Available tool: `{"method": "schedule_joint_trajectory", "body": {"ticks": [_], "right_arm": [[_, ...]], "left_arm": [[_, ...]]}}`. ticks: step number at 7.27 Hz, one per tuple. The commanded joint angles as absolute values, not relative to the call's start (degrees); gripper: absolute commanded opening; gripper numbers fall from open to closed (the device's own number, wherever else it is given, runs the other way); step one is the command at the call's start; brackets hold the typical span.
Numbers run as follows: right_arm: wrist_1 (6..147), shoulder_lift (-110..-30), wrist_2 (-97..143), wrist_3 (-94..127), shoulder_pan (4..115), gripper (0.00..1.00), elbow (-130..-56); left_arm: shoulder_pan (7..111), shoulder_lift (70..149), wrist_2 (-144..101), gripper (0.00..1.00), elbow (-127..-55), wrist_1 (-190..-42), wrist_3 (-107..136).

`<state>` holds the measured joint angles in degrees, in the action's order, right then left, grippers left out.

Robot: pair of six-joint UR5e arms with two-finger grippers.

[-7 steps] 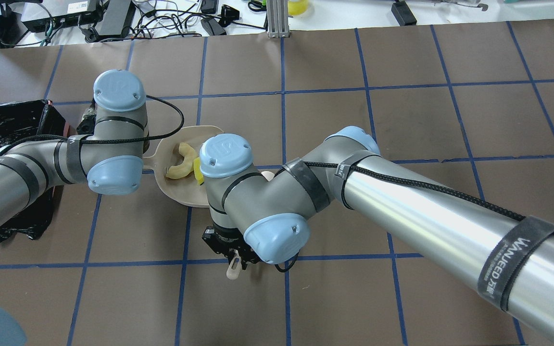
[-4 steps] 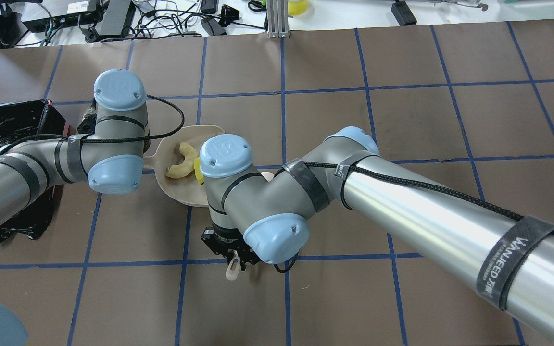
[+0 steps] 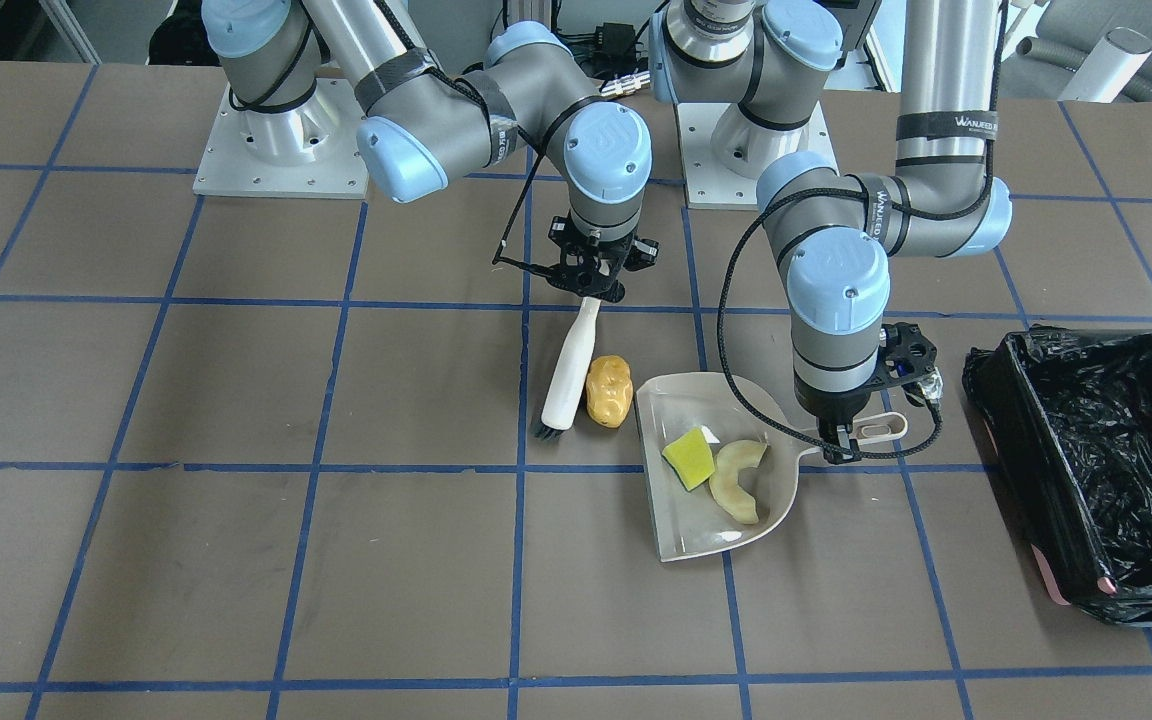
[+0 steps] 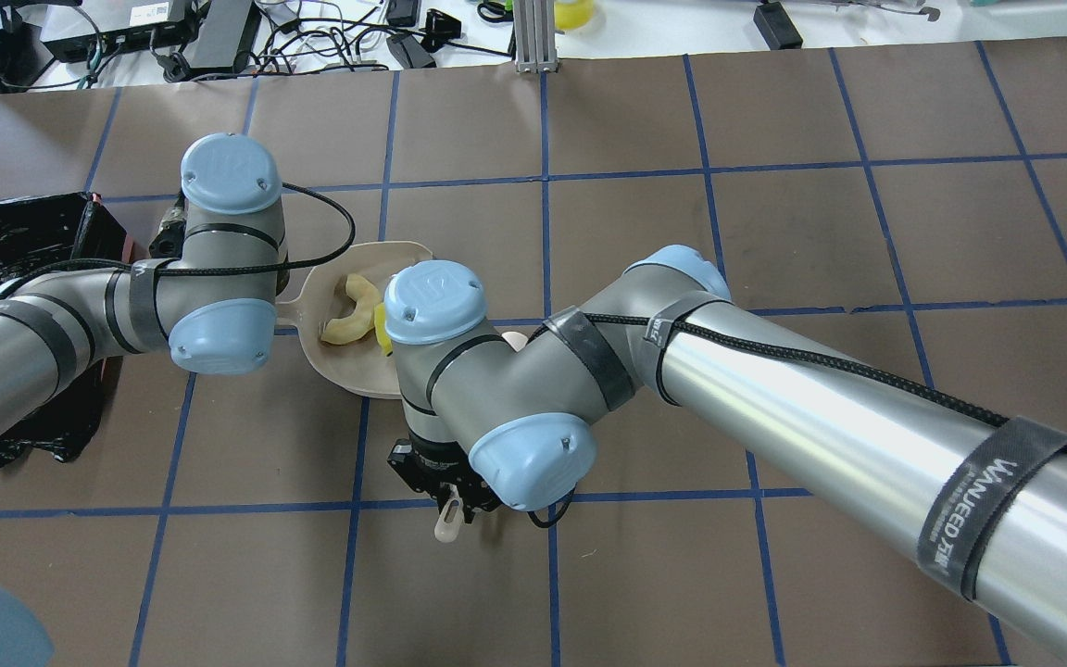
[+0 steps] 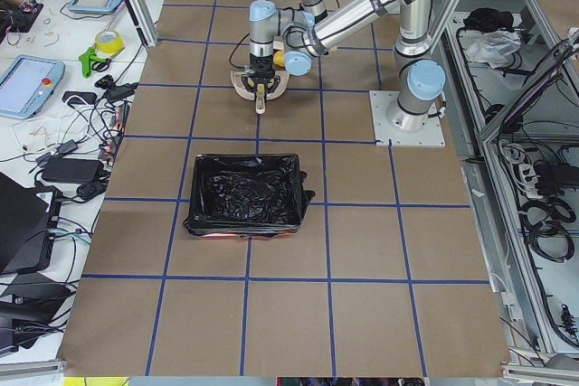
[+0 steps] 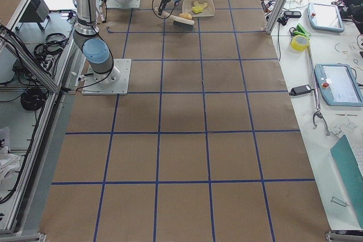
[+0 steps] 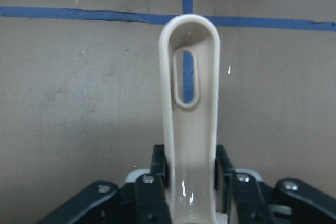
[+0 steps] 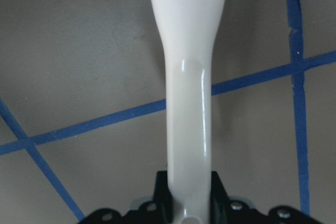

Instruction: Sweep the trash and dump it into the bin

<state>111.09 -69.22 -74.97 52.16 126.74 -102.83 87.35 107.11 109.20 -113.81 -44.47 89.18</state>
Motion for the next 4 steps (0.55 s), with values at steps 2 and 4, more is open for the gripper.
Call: {"method": "schedule_joint_trajectory", "body": {"ticks": [2,4], "right_arm": [[115.6,-65.8,-74.8,53.9,126.7,0.00,-102.5],[115.8,-64.7,-73.7,54.7,126.7,0.00,-99.9]], "left_arm": [[89.6,106.2,109.3,0.00,-116.0,-44.5,91.7],[89.7,105.7,109.6,0.00,-117.3,-44.5,91.8]]}}
